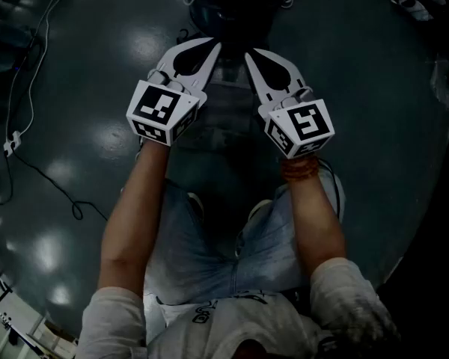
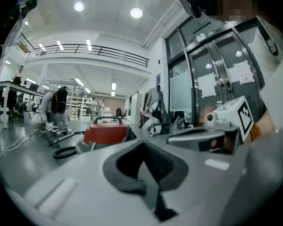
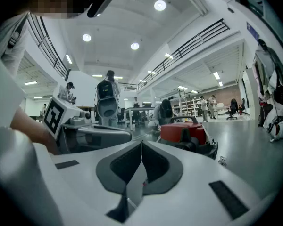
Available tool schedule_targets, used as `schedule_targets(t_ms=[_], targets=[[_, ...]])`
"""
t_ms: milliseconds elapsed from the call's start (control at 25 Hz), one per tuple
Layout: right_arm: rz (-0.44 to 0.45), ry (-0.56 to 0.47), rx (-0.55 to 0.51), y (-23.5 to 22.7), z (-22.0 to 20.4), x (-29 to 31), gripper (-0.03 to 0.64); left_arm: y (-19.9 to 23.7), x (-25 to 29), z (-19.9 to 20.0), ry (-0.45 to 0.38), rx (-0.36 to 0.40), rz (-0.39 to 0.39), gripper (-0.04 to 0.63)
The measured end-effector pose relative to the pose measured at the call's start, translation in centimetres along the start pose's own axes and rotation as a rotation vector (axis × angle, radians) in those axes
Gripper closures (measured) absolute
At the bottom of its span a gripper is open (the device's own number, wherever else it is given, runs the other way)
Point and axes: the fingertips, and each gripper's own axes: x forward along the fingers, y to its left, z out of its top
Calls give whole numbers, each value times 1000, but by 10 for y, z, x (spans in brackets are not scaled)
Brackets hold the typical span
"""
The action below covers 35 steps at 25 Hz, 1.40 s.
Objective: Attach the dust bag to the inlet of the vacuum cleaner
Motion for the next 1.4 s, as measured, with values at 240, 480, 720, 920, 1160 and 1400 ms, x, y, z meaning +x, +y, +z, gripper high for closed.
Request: schedule_targets(t_ms=[240, 480, 720, 920, 1160, 1400], targets=[[67, 133, -73, 0, -57, 28, 606, 14, 15, -56, 165, 117, -128, 591], [220, 444, -43, 28, -172, 32, 603, 11, -3, -173, 454, 161, -249, 532], [359, 750, -17, 51, -297, 13, 534, -12, -31, -279, 637, 119, -376, 480], [416, 902, -15, 59, -369, -6, 534, -29, -45, -347, 762, 137, -460, 456], [519, 1014, -4, 75, -411, -20, 514, -56, -56, -394, 852, 154, -583, 421], [593, 1088, -57, 92, -428, -35, 477, -78, -74, -415, 925, 177, -680, 413]])
